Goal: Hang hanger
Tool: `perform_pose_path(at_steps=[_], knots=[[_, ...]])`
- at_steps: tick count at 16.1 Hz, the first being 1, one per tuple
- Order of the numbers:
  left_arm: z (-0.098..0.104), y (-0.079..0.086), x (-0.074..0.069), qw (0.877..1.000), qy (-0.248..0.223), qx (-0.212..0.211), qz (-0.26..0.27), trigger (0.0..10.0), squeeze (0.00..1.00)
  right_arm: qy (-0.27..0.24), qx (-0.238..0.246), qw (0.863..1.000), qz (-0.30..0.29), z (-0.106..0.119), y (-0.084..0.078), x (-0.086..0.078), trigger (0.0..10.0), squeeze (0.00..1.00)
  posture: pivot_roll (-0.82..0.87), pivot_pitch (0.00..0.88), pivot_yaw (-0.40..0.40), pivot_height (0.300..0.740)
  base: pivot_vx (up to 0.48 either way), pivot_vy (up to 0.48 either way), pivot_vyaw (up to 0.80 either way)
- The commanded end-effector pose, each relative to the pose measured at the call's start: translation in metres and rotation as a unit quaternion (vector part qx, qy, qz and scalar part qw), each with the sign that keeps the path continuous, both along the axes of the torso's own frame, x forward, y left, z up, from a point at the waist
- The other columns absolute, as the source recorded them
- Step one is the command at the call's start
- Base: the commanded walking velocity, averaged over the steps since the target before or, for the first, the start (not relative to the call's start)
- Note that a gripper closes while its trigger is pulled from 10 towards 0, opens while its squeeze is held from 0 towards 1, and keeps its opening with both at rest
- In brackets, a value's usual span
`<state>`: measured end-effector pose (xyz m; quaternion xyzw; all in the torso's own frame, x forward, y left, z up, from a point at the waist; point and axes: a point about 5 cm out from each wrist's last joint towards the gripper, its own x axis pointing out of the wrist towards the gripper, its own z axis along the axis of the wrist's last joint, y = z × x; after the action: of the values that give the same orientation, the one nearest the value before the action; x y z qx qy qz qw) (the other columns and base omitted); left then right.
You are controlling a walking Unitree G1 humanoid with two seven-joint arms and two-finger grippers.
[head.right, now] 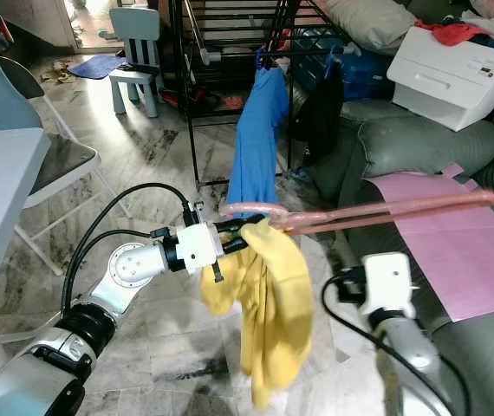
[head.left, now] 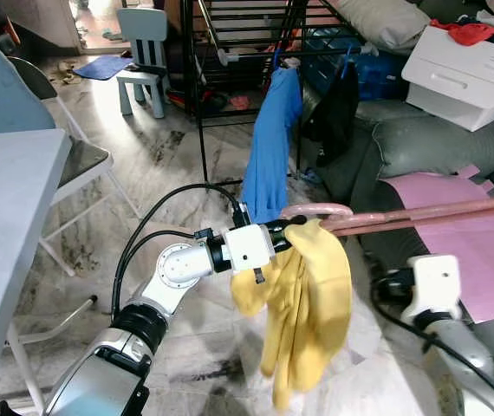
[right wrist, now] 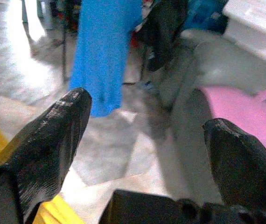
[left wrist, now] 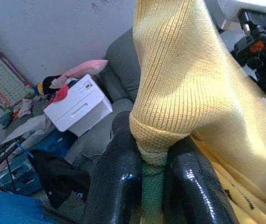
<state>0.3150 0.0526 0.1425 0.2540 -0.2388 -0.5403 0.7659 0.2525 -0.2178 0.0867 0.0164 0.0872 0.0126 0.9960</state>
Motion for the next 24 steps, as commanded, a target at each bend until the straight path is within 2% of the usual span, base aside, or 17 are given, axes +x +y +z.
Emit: perform_pose_path(at_steps=[1, 3, 5, 8, 11, 14, 15, 16, 18, 21, 23, 24], knots=[[0.018, -0.004, -0.001, 0.999, -0.041, -0.023, -0.024, 0.0, 0.00, -0.001, 0.039, 0.999, 0.038, 0.009, 0.011, -0.003, 10.0, 0.00, 0.00, 0.000, -0.044, 0.740, 0.000, 0.000, 0.00], [0.019, -0.005, -0.002, 0.998, -0.047, -0.020, -0.030, 0.0, 0.00, 0.000, 0.079, 0.993, 0.085, 0.015, 0.026, -0.006, 10.0, 0.00, 0.00, 0.000, -0.040, 0.740, 0.000, 0.000, 0.00], [0.024, -0.008, -0.001, 0.998, -0.053, -0.029, -0.032, 0.0, 0.00, 0.019, 0.083, 0.985, 0.153, 0.013, 0.042, -0.016, 10.0, 0.00, -0.01, 0.000, -0.039, 0.740, 0.000, 0.000, 0.00], [0.035, -0.013, 0.001, 0.996, -0.063, -0.051, -0.035, 0.0, 0.00, 0.035, 0.086, 0.978, 0.185, 0.010, 0.049, -0.024, 10.0, 0.00, -0.01, 0.000, -0.039, 0.740, 0.000, 0.000, 0.00], [0.060, -0.021, -0.003, 0.990, -0.089, -0.097, -0.058, 0.0, 0.00, 0.056, 0.079, 0.982, 0.160, 0.004, 0.040, -0.019, 10.0, 0.00, 0.00, 0.000, -0.038, 0.740, 0.000, 0.000, 0.00], [0.067, -0.023, -0.003, 0.988, -0.093, -0.111, -0.059, 0.0, 0.00, 0.061, 0.074, 0.983, 0.154, 0.002, 0.039, -0.018, 10.0, 0.00, 0.00, 0.000, -0.037, 0.740, 0.000, 0.000, 0.00], [0.077, -0.026, -0.004, 0.985, -0.093, -0.135, -0.061, 0.0, 0.00, 0.080, 0.079, 0.984, 0.139, -0.004, 0.038, -0.015, 10.0, 0.00, 0.00, 0.000, -0.040, 0.740, 0.000, 0.000, 0.00], [0.090, -0.031, -0.006, 0.980, -0.091, -0.165, -0.066, 0.0, 0.00, 0.123, 0.095, 0.980, 0.123, -0.017, 0.037, -0.015, 10.0, 0.00, 0.00, 0.000, -0.042, 0.740, 0.000, 0.000, 0.00], [0.103, -0.037, -0.010, 0.975, -0.098, -0.184, -0.079, 0.0, 0.00, 0.138, 0.101, 0.980, 0.103, -0.024, 0.034, -0.013, 10.0, 0.00, 0.00, 0.000, -0.045, 0.740, 0.000, 0.000, 0.00], [0.125, -0.037, -0.011, 0.967, -0.094, -0.223, -0.082, 0.0, 0.00, 0.166, 0.136, 0.976, 0.045, -0.036, 0.017, -0.012, 10.0, 0.00, 0.00, 0.000, -0.049, 0.740, 0.000, 0.000, 0.00], [0.132, -0.037, -0.014, 0.965, -0.093, -0.229, -0.084, 0.0, 0.00, 0.181, 0.146, 0.973, -0.010, -0.043, 0.001, -0.013, 10.0, 0.00, 0.00, 0.000, -0.049, 0.740, 0.000, 0.000, 0.00], [0.132, -0.035, -0.012, 0.967, -0.093, -0.226, -0.076, 0.0, 0.00, 0.184, 0.151, 0.970, -0.040, -0.046, -0.009, -0.017, 8.8, 0.00, 0.01, 0.000, -0.050, 0.740, 0.000, 0.000, 0.00]])
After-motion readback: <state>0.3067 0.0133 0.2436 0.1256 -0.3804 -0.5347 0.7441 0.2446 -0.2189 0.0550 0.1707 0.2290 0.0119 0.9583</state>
